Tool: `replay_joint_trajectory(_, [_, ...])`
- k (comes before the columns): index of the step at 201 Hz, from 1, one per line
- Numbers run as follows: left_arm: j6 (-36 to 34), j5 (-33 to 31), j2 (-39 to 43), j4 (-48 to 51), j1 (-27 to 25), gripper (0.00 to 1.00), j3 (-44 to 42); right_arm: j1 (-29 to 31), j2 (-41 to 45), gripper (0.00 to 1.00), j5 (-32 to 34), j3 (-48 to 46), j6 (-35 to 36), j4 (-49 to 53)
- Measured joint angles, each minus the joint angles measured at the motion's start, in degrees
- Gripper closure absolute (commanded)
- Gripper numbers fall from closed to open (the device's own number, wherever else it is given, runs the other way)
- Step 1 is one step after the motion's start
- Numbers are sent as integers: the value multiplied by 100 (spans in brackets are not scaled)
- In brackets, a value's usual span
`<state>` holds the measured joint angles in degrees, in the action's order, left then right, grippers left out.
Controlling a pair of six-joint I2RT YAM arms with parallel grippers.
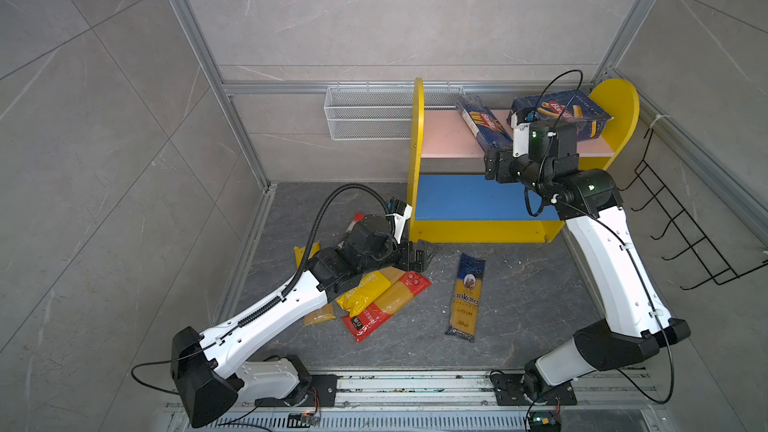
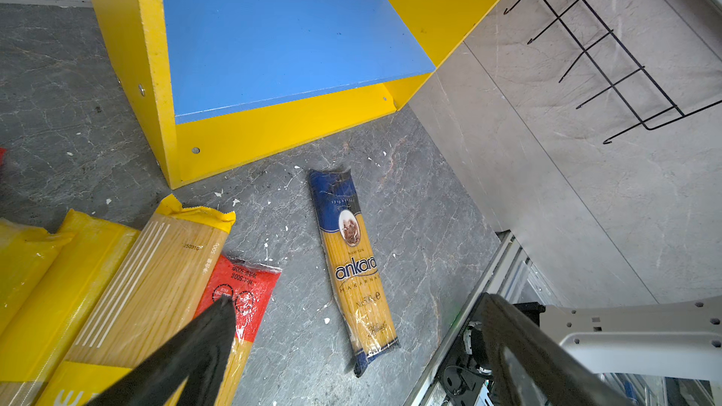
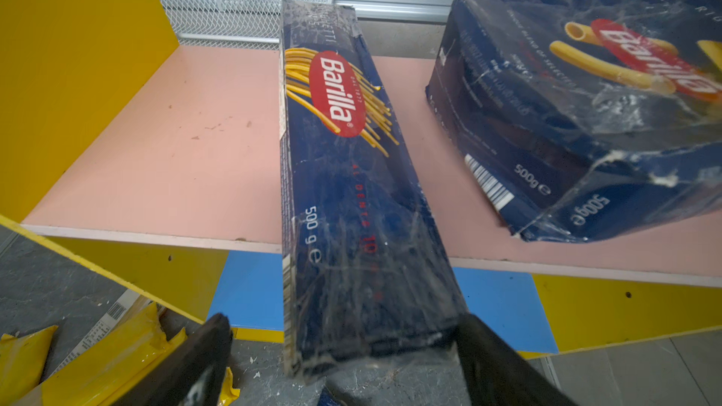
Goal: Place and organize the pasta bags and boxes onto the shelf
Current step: 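Push the spaghetti box farther onto the pink shelf with the right gripper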
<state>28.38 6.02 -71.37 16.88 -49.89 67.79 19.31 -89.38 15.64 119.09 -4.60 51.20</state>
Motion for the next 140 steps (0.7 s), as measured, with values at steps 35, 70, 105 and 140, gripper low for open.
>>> replay_joint_trajectory(35, [-15,-13,-4,46,0,0,0,-111,11,8,-109,-39,-11,-96])
replay_joint_trajectory(70, [-35,-17,-52,107,0,0,0,-160,138,7,-302,-162,-9,-155])
replay_joint_trajectory(105, [-35,-20,-151,109,-2,0,0,-177,192,7,-262,-249,-7,-181])
replay_joint_trajectory(140, [-55,-20,-238,114,0,0,0,-280,356,6,-238,-588,-7,-269])
